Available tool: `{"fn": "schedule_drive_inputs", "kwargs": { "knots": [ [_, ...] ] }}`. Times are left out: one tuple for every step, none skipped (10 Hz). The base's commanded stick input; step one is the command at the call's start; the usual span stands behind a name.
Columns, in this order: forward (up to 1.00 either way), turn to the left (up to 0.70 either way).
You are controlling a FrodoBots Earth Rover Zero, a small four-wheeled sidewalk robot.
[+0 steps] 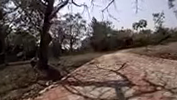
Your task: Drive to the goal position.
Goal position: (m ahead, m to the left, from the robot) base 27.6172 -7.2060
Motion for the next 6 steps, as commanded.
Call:
{"fn": "schedule_drive_inputs", "kwargs": {
  "knots": [
    [0.7,0.0],
    [0.7,0.0],
    [0.7,0.0],
    [0.7,0.0],
    [0.7,0.0],
    [0.7,0.0]
  ]
}}
